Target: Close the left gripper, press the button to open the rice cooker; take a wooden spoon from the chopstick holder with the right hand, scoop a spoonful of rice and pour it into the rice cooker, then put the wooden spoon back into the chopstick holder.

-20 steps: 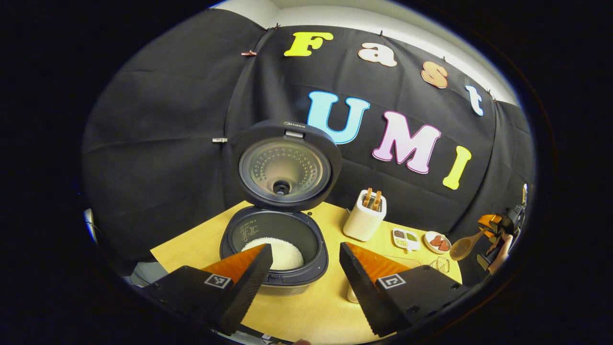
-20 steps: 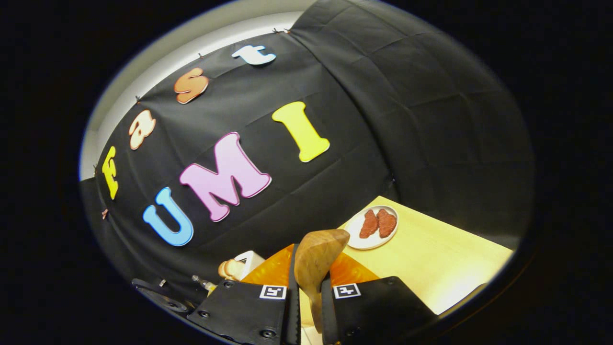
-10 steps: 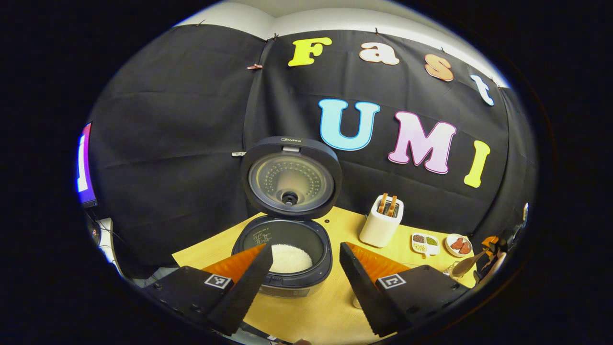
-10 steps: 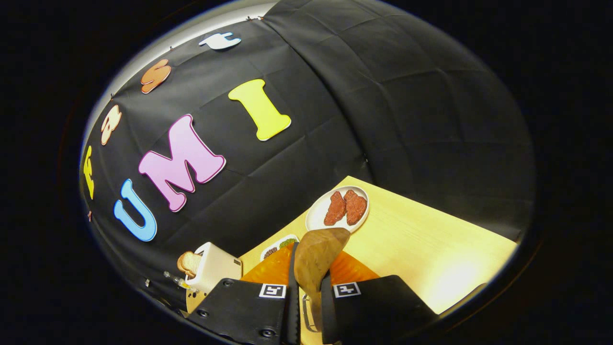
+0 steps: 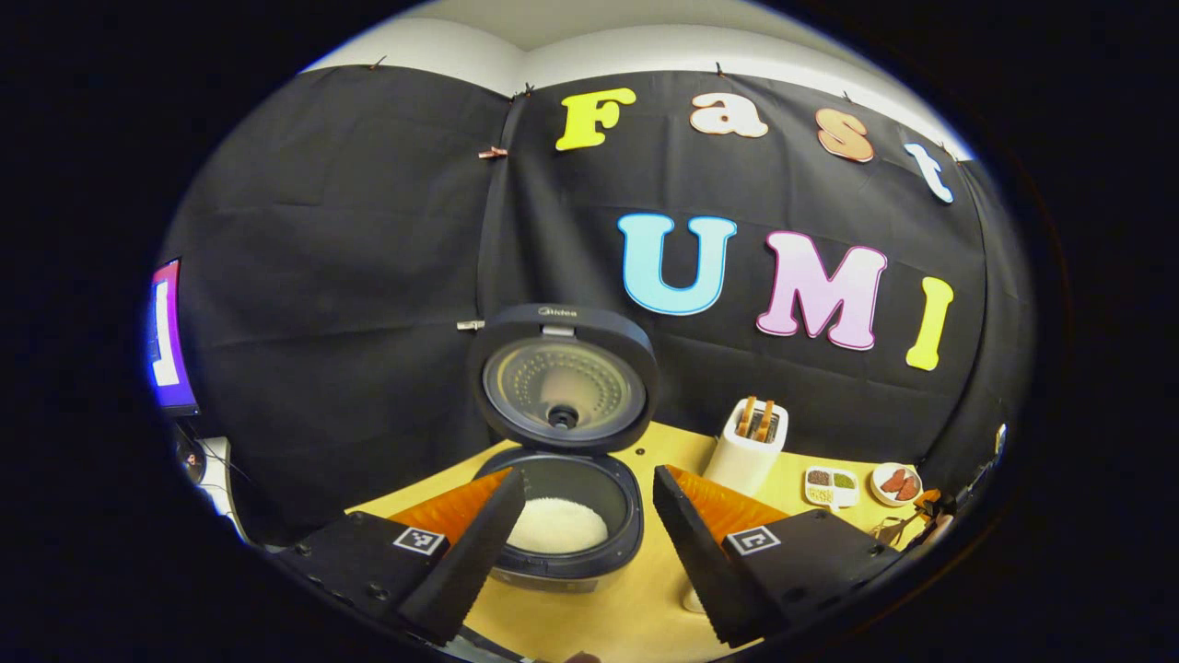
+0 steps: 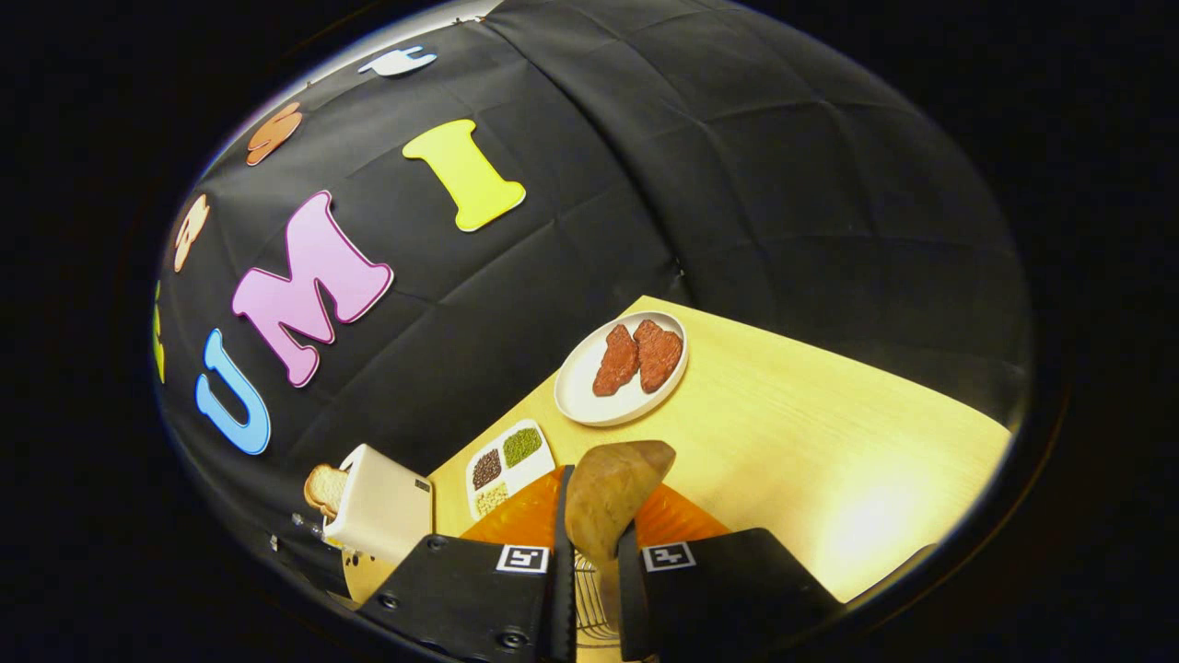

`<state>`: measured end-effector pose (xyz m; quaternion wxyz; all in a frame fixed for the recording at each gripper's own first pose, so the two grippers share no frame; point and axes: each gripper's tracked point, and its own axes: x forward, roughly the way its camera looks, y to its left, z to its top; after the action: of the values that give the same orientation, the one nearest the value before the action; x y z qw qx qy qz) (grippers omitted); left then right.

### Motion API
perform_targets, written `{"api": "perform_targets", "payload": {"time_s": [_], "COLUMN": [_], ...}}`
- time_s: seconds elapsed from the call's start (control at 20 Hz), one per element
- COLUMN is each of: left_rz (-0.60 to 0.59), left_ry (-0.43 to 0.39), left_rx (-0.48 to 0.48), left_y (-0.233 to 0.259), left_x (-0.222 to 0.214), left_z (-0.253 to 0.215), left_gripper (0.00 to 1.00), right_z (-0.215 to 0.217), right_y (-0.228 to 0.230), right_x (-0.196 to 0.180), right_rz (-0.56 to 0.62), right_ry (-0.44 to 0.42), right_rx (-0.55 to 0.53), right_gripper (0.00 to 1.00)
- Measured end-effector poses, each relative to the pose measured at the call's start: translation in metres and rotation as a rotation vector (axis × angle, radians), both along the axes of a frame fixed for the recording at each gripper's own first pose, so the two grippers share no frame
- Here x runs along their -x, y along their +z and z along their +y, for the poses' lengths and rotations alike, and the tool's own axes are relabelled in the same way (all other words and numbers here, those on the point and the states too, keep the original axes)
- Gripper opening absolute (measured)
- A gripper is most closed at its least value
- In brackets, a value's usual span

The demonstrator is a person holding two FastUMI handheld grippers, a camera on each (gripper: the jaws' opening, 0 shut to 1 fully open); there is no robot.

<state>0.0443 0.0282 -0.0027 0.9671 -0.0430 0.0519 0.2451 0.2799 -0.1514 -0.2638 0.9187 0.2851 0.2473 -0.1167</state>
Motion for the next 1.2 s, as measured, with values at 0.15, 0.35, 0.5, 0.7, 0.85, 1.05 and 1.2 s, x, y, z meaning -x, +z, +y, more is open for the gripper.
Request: {"api": "perform_targets", "payload": {"time_s": [0.15,0.35,0.5,0.7,0.85,1.05,1.2], "left_rz": [-0.067,-0.173,-0.206,-0.244,-0.273,-0.279,-0.255], "left_ry": [0.025,-0.001,-0.017,-0.057,-0.099,-0.163,-0.162], "left_rx": [-0.058,-0.193,-0.231,-0.215,-0.228,-0.256,-0.274], "left_y": [0.031,0.076,0.09,0.103,0.114,0.118,0.113], "left_x": [-0.003,-0.014,-0.035,-0.064,-0.089,-0.128,-0.148], "left_z": [0.021,0.04,0.061,0.089,0.105,0.107,0.11], "left_gripper": [0.95,0.95,0.95,0.95,0.95,0.95,0.94], "right_z": [0.004,0.013,0.004,-0.016,-0.012,0.012,0.033], "right_y": [0.006,0.022,0.044,0.085,0.108,0.132,0.149], "right_x": [0.005,0.035,0.06,0.094,0.12,0.158,0.175], "right_rz": [-0.003,0.001,-0.005,-0.043,-0.076,-0.115,-0.162], "right_ry": [0.0,0.02,0.019,0.005,0.018,0.073,0.116], "right_rx": [0.024,0.08,0.133,0.25,0.333,0.4,0.46], "right_gripper": [0.26,0.84,0.98,0.98,0.99,0.98,0.99]}}
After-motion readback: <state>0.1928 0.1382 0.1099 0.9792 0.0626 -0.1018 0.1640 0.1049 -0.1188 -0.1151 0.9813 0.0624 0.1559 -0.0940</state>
